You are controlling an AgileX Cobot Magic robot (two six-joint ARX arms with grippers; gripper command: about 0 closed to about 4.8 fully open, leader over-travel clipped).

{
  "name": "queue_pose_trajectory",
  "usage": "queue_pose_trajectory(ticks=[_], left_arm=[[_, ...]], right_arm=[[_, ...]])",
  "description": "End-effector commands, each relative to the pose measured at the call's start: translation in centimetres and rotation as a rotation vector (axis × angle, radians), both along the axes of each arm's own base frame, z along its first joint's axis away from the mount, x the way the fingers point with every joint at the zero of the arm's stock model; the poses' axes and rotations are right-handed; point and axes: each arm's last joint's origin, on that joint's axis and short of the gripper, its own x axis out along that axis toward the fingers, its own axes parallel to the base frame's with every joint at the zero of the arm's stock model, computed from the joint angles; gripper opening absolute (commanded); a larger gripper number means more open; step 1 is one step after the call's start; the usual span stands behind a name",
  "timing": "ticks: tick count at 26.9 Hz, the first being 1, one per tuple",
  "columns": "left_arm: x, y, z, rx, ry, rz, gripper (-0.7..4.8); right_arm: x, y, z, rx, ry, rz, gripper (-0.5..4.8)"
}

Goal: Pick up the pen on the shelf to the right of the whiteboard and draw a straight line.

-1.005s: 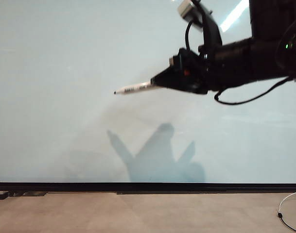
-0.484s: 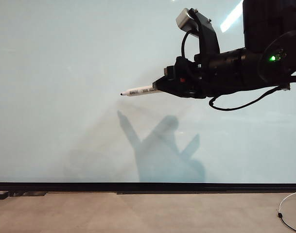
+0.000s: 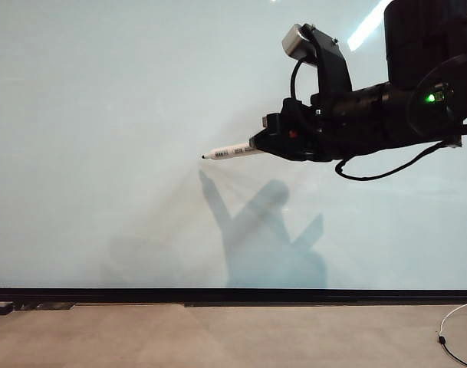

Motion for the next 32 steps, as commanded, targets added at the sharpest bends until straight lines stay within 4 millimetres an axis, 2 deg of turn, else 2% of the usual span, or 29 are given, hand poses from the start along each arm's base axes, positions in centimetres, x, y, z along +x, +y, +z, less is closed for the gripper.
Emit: queue_pose_trajectory(ticks=[1, 32], left_arm=[[0.0, 0.0, 0.2, 0.003, -0.013, -0.003, -0.05], [0.0, 0.0, 0.2, 0.003, -0.013, -0.003, -0.05]], right_arm=[[0.1, 0.0, 0.2, 0.003, -0.011, -0.026, -0.08], [0.9, -1.5, -0.1, -0.038, -0.005, -0.159, -0.08]])
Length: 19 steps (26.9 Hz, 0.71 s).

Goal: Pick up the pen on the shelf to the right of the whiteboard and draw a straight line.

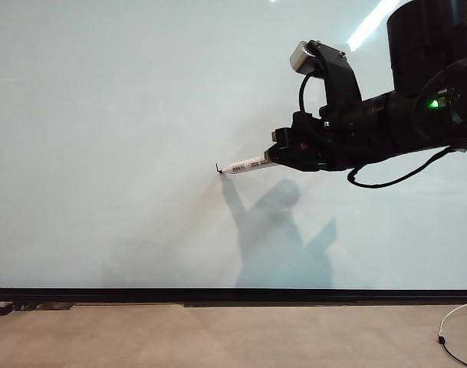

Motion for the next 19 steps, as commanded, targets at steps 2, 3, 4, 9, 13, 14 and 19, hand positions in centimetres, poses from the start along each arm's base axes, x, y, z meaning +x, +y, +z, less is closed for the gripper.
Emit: queue_pose_trajectory(ticks=[2, 3, 4, 9, 13, 14, 19], left_arm=[[0.0, 0.0, 0.2, 0.003, -0.012, -0.003, -0.05], [0.0, 0.0, 0.2, 0.003, -0.012, -0.003, -0.05], [0.0, 0.0, 0.2, 0.003, -0.012, -0.003, -0.05], [0.0, 0.0, 0.2, 0.003, -0.012, -0.003, -0.05], [0.0, 0.0, 0.2, 0.003, -0.012, -0.003, -0.05], [0.0, 0.0, 0.2, 0.003, -0.012, -0.003, -0.05], [0.0, 0.0, 0.2, 0.004, -0.012, -0.003, -0.05]], right_arm=[[0.2, -0.2, 0.4, 0.006, -0.035, -0.050, -0.08], [0.2, -0.3, 0.4, 0.005, -0.036, -0.051, -0.08], [0.2, -0.3, 0.4, 0.003, -0.036, -0.050, -0.08], [-0.3, -0.7, 0.6, -0.012, -0.054, -0.076, -0.08], [-0.5, -2.2, 0.7, -0.011, -0.055, -0.116, -0.08], [-0.5, -2.7, 0.8, -0.010, -0.055, -0.130, -0.08], [-1.0, -4.2, 1.1, -0.009, -0.064, -0.166, -0.08]])
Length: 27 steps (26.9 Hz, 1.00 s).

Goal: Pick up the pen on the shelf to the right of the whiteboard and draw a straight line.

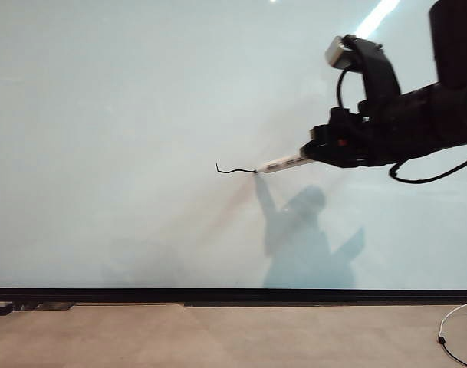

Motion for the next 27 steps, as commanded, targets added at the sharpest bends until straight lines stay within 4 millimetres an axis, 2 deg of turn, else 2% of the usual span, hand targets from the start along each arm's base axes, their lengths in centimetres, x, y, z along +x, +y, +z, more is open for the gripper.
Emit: queue_pose_trajectory(ticks=[1, 19, 24, 27], left_arm=[[0.0, 0.0, 0.2, 0.003, -0.012, -0.002, -0.05], [0.0, 0.0, 0.2, 0.003, -0.012, -0.002, -0.05], [0.0, 0.0, 0.2, 0.004, -0.012, -0.002, -0.05], [0.0, 0.0, 0.2, 0.003, -0.012, -0.002, -0.05]], right_arm=[[-0.1, -1.0, 0.7, 0.008, -0.051, -0.083, -0.08], [-2.8, -6.3, 0.7, -0.005, -0.064, -0.205, -0.08], [-3.1, -6.0, 0.5, 0.039, -0.033, -0.114, -0.08], [-4.9, -5.5, -0.1, 0.040, -0.024, -0.110, -0.08]])
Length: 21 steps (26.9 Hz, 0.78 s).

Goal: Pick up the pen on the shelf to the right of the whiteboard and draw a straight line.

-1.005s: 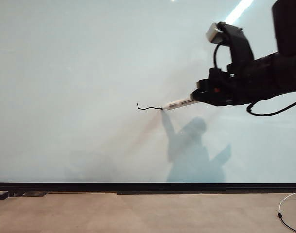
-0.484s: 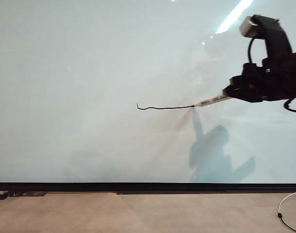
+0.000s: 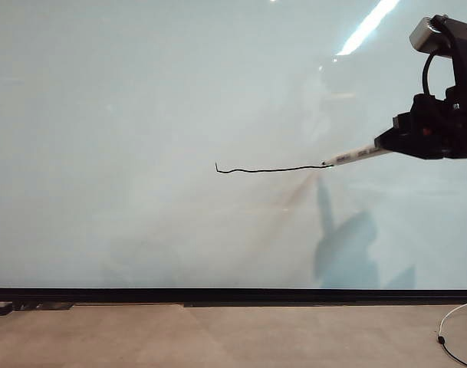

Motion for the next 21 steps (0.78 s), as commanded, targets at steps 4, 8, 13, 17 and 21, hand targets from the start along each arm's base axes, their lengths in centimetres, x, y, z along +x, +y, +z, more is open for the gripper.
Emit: queue_pose_trajectory(ticks=[4, 8, 13, 17, 21], left_arm=[[0.0, 0.0, 0.2, 0.003, -0.012, -0.002, -0.05], [0.0, 0.0, 0.2, 0.003, -0.012, -0.002, -0.05], [0.0, 0.0, 0.2, 0.003, -0.012, -0.002, -0.05], [0.0, 0.0, 0.2, 0.003, -0.012, -0.002, -0.05], [0.0, 0.0, 0.2, 0.003, -0.012, -0.002, -0.05]], right_arm=[[-3.9, -0.8, 0.0, 0.003, -0.039, -0.137, -0.08], [-5.1, -3.8, 1.4, -0.013, -0.048, -0.283, -0.08], [-6.7, -6.9, 3.0, -0.007, -0.101, -0.473, -0.08], [-7.7, -8.6, 3.9, 0.015, -0.148, -0.591, -0.08], [-8.1, -9.7, 3.9, 0.099, -0.108, -0.594, -0.08]])
